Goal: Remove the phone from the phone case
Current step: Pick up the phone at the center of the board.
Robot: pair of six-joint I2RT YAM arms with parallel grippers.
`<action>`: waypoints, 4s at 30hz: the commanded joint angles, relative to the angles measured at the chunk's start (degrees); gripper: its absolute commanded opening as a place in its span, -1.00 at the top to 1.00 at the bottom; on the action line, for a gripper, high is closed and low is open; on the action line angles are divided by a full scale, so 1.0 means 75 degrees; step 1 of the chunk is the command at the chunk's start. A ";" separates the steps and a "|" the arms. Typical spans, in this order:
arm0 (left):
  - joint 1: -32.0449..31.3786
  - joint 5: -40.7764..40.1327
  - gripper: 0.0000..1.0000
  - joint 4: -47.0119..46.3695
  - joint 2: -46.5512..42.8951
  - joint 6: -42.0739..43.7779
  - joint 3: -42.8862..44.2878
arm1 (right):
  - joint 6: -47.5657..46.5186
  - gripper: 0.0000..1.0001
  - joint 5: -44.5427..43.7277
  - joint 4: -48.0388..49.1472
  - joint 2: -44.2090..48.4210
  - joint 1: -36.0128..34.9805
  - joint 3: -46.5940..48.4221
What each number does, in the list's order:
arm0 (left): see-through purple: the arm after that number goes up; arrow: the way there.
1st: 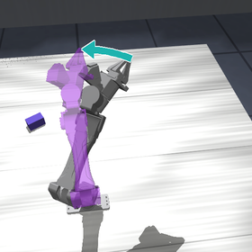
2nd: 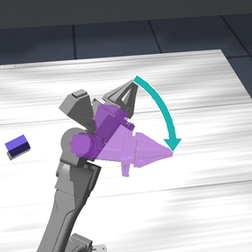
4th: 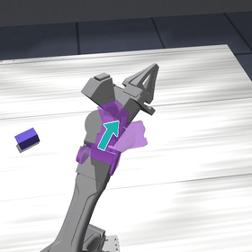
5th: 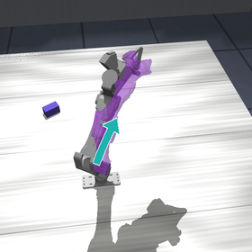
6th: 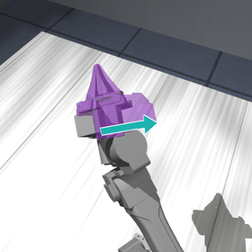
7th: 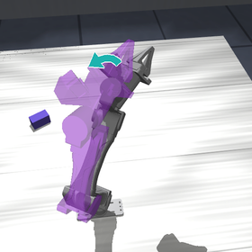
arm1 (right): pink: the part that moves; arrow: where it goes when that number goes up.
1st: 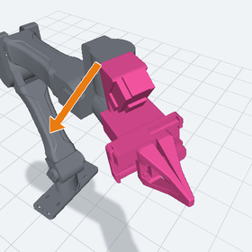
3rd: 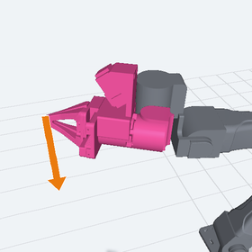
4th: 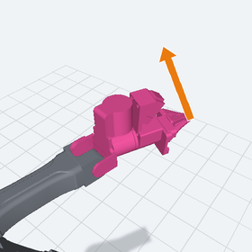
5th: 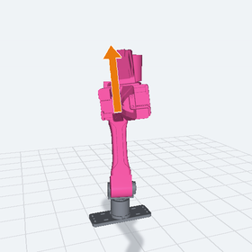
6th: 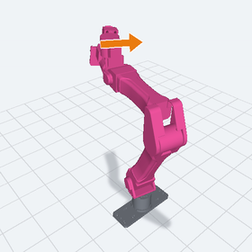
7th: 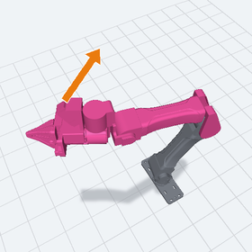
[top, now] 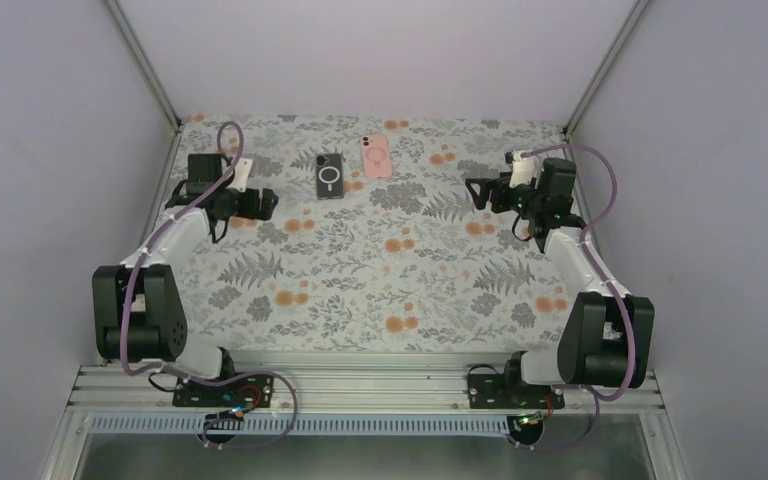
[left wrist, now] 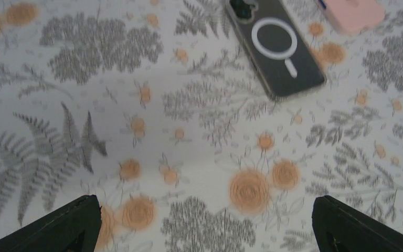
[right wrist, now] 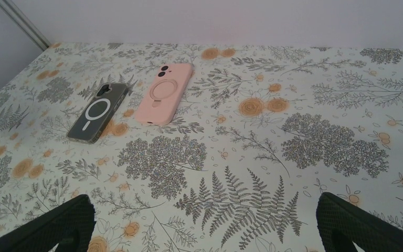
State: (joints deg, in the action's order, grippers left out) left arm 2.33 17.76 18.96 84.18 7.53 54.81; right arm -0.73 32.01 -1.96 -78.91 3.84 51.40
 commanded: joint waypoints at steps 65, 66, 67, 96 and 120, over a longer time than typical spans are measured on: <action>-0.3041 -0.2383 -0.59 0.1480 0.6416 -0.0695 0.5505 | -0.0531 -0.99 -0.0591 0.0319 0.0353 0.0096 -0.0577; -0.3041 -0.2198 -0.58 0.1474 0.6271 -0.0488 0.5321 | -0.0535 -0.99 -0.0574 0.0318 0.0361 0.0098 -0.0583; -0.3038 -0.2057 -0.56 0.1435 0.6108 -0.0286 0.5080 | -0.0550 -0.99 -0.0541 0.0327 0.0362 0.0098 -0.0592; -0.3726 -0.0264 -0.50 0.1960 0.2208 0.5471 0.0165 | -0.0609 -0.99 -0.0044 0.0448 0.0693 0.0150 -0.0752; -0.3835 -0.1258 -0.81 0.1941 0.3000 0.4823 0.0545 | -0.0505 -0.99 0.0338 0.0773 0.1048 0.0227 -0.1037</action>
State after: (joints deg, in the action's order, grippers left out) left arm -26.15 13.82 32.84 103.20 45.36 60.29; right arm -4.47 32.25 1.21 -73.32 5.02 45.21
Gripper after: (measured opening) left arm 0.960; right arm 0.993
